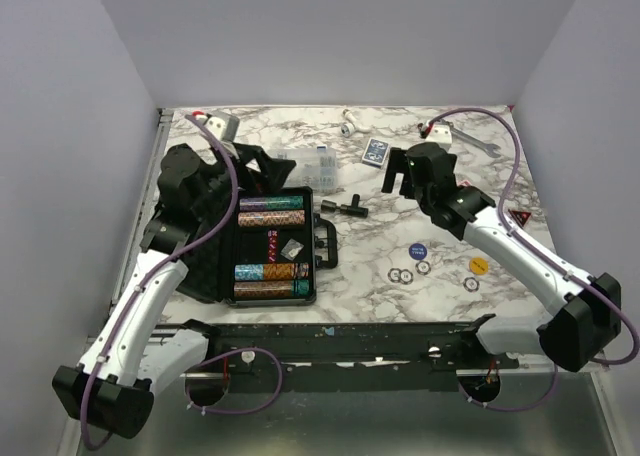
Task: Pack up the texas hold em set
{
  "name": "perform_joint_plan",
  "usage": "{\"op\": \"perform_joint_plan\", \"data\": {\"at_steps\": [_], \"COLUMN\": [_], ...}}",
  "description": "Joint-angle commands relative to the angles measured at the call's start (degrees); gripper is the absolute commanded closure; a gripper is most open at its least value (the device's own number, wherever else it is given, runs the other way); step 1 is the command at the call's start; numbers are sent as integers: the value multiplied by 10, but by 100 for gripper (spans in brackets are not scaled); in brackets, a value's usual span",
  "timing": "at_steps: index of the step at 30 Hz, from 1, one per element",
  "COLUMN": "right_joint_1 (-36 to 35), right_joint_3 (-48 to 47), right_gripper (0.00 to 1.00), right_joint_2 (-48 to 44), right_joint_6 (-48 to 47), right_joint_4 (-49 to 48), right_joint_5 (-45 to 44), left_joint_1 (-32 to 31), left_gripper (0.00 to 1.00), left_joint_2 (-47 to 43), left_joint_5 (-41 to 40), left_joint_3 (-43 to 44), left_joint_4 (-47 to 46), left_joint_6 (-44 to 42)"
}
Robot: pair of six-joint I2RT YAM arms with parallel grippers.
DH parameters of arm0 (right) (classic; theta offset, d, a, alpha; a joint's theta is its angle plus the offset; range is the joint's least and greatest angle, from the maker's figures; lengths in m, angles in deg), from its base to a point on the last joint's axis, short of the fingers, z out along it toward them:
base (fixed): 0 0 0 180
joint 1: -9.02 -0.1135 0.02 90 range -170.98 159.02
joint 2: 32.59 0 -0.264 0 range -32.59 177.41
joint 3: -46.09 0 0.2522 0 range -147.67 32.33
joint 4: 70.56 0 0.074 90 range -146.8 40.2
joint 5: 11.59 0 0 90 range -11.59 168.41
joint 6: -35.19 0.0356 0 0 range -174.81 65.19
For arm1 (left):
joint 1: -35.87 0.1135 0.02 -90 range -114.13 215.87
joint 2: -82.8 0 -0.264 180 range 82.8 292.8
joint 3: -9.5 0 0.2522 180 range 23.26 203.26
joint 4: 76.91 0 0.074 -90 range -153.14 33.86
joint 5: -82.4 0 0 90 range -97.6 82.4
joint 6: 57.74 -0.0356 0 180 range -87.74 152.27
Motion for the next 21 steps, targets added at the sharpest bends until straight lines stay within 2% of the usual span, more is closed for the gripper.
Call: {"op": "perform_joint_plan", "data": {"at_steps": [1,8,12,16,21], "right_joint_1": [5,34,100,201,265], "right_joint_3": [-17,-49,-68,-103,-168], "right_gripper": [0,0,0,0,0], "right_joint_2": [49,106,142,195,278], "right_joint_6": [10,43,115,219,318], "right_joint_4": [-4,2,28,81,154], "right_joint_5": [-38,-63,-43,0,-21], "left_joint_1": [-61,-112,-138,-161,-189], "left_gripper": [2,2,1,2,2], "left_joint_2": [29,54,59,53,53], "left_joint_5": [16,-7,-49,-92,-126], "left_joint_3": [23,33,48,51,59], "left_joint_4": [64,88,119,133,152], "left_joint_6": [-50,-54,-76,-93,-115]}}
